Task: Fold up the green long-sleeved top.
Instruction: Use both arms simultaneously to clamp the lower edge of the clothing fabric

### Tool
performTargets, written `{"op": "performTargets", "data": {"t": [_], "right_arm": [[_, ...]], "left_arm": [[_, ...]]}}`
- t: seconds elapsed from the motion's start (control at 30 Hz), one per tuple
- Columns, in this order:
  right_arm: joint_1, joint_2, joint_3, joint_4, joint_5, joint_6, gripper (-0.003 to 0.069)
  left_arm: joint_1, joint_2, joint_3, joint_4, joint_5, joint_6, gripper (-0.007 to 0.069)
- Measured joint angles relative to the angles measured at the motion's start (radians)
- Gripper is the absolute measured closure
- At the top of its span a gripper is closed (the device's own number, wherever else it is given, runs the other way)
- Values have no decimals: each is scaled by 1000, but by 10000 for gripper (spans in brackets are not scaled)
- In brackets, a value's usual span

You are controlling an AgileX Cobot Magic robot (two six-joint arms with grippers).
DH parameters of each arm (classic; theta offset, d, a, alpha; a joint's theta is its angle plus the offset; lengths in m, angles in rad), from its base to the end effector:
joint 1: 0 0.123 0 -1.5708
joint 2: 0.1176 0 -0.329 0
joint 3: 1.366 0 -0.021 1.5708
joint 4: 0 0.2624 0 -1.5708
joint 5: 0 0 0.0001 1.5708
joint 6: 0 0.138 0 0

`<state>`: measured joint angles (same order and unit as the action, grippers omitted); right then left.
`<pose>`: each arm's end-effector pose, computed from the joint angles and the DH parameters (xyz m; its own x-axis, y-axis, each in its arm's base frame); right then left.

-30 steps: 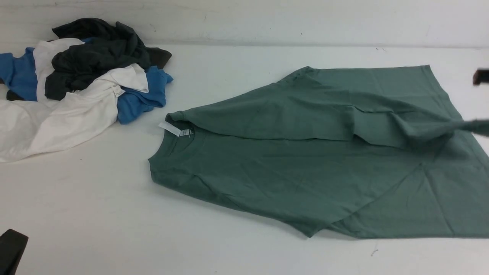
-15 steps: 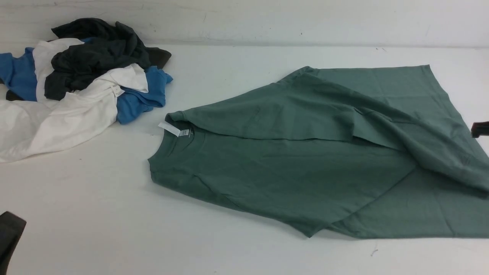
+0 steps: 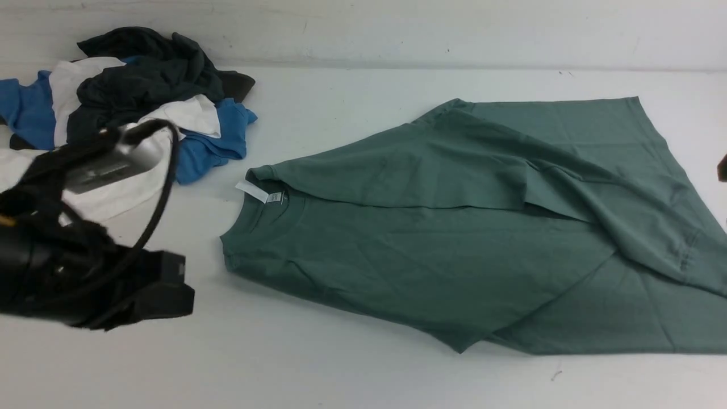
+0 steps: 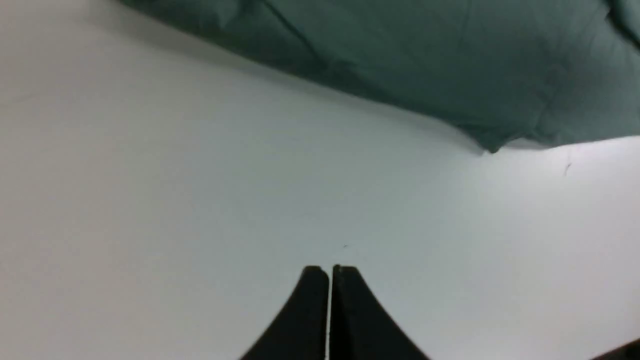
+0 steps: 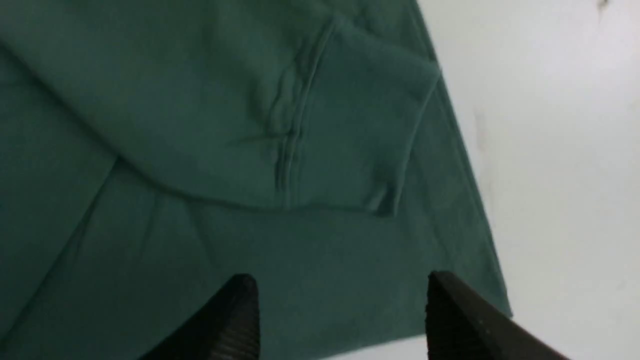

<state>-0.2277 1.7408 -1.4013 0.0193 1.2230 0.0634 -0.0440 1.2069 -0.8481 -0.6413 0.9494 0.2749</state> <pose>0.3568 -0.0801 0.2560 -0.9517 0.2923 -0.0939 0.2913 0.9563 0.0247 0.2282 -0.0773 0.2837 -0.9222 -0.0772 -0.3790 0.1301 0.8609 -0.4919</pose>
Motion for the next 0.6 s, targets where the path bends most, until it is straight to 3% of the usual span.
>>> {"op": "performTargets", "data": {"t": [0.17,0.33,0.6], "right_arm": [[0,-147,193,39,7,-15,237],[0,-193,245,40,10,-31,237],[0,-194,247,63,-12,-36,237]], "left_arm": [[-23,396,-211,19,121,3,599],[-50,640,-368,51,209,-2,553],[-107,678,-424,107,196,-119,537]]}}
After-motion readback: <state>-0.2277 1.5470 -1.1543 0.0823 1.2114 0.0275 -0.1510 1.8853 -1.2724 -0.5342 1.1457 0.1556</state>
